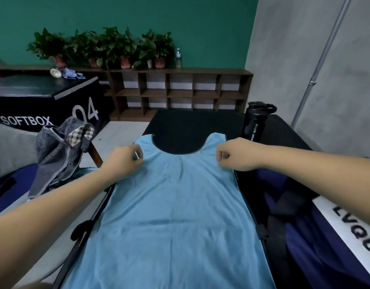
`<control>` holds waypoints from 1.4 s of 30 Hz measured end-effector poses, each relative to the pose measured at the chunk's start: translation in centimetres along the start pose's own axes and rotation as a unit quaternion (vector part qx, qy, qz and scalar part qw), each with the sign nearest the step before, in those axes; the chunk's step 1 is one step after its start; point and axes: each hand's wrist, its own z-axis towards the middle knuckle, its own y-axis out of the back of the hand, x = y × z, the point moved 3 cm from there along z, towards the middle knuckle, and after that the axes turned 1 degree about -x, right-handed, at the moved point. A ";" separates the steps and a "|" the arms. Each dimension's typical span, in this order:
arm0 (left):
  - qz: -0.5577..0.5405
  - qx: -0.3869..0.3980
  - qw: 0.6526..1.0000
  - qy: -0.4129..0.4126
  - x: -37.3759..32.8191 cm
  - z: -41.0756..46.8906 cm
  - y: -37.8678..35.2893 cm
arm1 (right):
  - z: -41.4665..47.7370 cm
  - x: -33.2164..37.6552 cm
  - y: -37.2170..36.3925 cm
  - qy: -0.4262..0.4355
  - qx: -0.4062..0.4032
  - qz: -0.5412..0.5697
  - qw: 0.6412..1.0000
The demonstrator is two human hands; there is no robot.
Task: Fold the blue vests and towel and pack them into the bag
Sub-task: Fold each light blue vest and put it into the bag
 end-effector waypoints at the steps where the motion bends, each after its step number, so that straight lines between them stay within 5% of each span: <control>1: 0.003 -0.001 1.000 0.006 0.6 1.6 -0.4 | 1.6 -0.7 -0.1 -0.009 -0.002 -0.002 1.000; 16: 0.026 -0.001 0.997 0.077 8.0 18.0 -6.4 | 18.6 -11.2 -3.0 -0.137 -0.086 0.044 0.986; 26: -0.037 0.022 0.995 0.096 8.1 18.9 -6.2 | 20.8 -12.5 -4.4 -0.157 -0.040 0.049 0.986; 33: -0.046 0.070 0.993 0.083 6.8 18.9 -3.3 | 19.7 -12.0 -2.5 -0.177 0.009 0.178 0.968; 42: 0.022 -0.074 0.996 0.037 4.7 19.2 3.3 | 19.1 -10.8 3.5 -0.120 -0.205 0.078 0.968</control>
